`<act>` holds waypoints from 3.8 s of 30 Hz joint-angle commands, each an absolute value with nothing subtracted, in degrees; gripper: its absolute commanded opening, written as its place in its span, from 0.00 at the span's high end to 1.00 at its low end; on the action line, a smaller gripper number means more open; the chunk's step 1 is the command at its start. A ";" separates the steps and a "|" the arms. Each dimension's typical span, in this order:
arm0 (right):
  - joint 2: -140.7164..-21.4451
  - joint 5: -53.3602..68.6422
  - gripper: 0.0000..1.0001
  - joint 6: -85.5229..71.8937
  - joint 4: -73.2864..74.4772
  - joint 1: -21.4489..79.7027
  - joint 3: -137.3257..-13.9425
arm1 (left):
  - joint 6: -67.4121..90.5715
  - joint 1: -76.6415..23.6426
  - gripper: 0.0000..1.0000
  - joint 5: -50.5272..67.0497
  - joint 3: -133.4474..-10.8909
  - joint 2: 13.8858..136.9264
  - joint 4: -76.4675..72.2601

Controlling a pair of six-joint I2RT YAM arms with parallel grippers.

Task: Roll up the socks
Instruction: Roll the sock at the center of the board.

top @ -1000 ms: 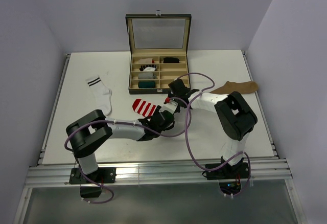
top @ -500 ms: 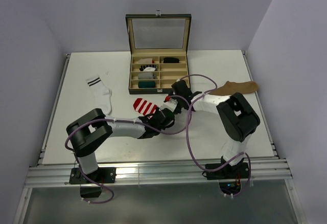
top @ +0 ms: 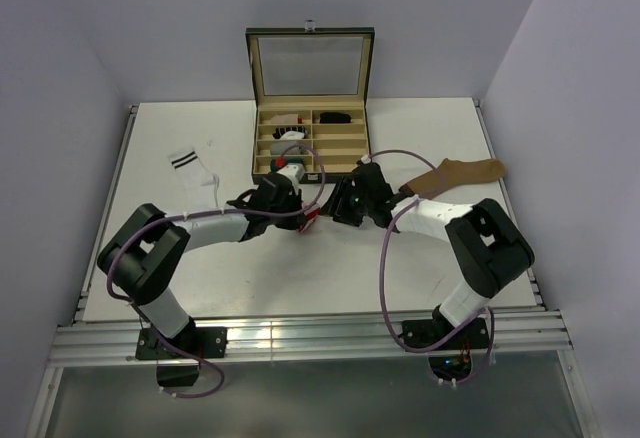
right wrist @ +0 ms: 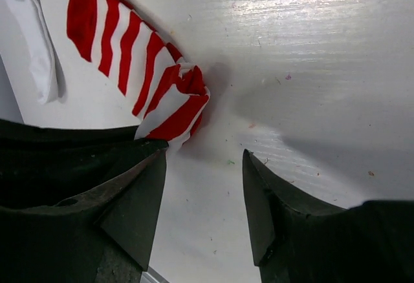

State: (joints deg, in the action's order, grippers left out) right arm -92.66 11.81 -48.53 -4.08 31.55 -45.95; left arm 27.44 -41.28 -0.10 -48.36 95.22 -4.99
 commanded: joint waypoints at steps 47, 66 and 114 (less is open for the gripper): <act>-105.21 16.44 1.00 -51.51 -17.95 33.75 -48.78 | 52.48 -26.72 0.84 23.48 -35.77 101.70 -19.34; -103.53 10.11 1.00 -46.76 5.53 36.21 -59.24 | 22.25 -48.94 0.49 -19.23 -40.16 80.68 -12.21; -91.06 14.85 0.37 -52.29 -9.31 31.56 -48.61 | 21.70 -51.35 0.99 -9.80 -49.31 94.22 -2.81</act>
